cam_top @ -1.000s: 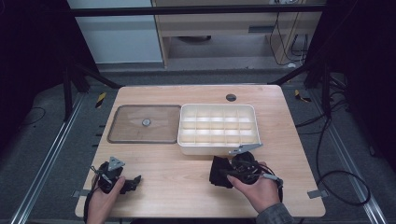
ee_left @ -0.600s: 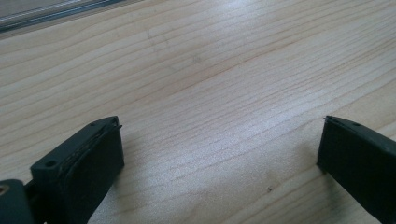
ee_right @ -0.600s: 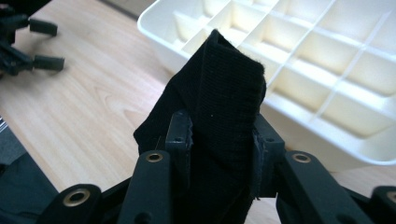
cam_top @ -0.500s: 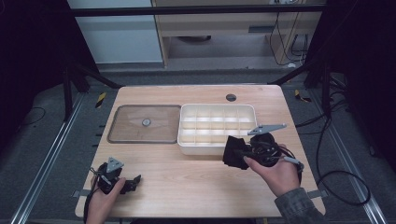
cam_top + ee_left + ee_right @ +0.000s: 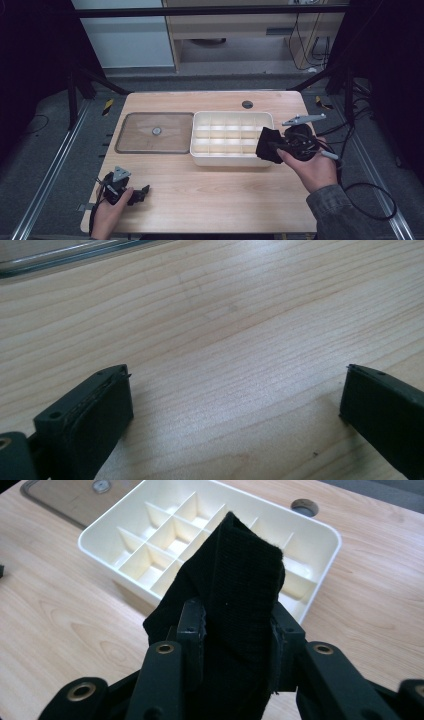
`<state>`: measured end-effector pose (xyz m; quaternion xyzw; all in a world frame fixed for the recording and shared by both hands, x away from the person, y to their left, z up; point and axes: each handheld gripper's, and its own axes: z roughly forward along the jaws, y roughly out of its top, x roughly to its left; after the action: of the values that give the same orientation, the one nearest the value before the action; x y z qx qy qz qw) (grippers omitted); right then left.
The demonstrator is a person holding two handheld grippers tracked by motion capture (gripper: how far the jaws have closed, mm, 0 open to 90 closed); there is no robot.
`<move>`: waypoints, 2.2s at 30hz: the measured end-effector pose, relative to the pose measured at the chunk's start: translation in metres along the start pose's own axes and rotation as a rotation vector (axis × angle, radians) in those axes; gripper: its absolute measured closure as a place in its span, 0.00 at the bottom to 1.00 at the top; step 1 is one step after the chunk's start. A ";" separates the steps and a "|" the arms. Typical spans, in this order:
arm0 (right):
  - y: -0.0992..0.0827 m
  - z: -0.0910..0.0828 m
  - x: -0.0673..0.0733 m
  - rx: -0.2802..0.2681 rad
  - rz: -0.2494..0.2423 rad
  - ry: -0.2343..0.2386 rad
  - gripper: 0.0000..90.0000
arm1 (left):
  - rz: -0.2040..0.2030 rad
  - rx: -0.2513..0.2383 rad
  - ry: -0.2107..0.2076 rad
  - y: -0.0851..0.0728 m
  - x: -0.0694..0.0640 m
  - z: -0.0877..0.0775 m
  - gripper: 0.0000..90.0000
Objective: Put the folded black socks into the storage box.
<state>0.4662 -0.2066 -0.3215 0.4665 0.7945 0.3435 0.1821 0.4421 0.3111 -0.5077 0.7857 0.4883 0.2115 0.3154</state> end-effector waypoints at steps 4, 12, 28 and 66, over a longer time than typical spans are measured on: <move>0.007 -0.002 -0.010 0.007 0.004 -0.029 0.74 | 0.006 -0.011 -0.007 0.000 0.002 0.002 0.00; 0.027 0.004 -0.027 0.017 -0.004 -0.068 0.73 | 0.012 -0.008 -0.015 0.003 0.004 0.004 0.00; 0.048 0.029 -0.033 0.048 -0.025 -0.104 0.73 | 0.006 -0.015 -0.014 0.003 0.003 0.005 0.00; 0.030 0.082 -0.034 0.214 -0.030 -0.117 0.73 | 0.004 -0.013 -0.014 0.001 0.002 0.003 0.00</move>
<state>0.5516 -0.1956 -0.3579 0.4904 0.8215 0.2263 0.1826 0.4458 0.3116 -0.5088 0.7862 0.4832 0.2098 0.3232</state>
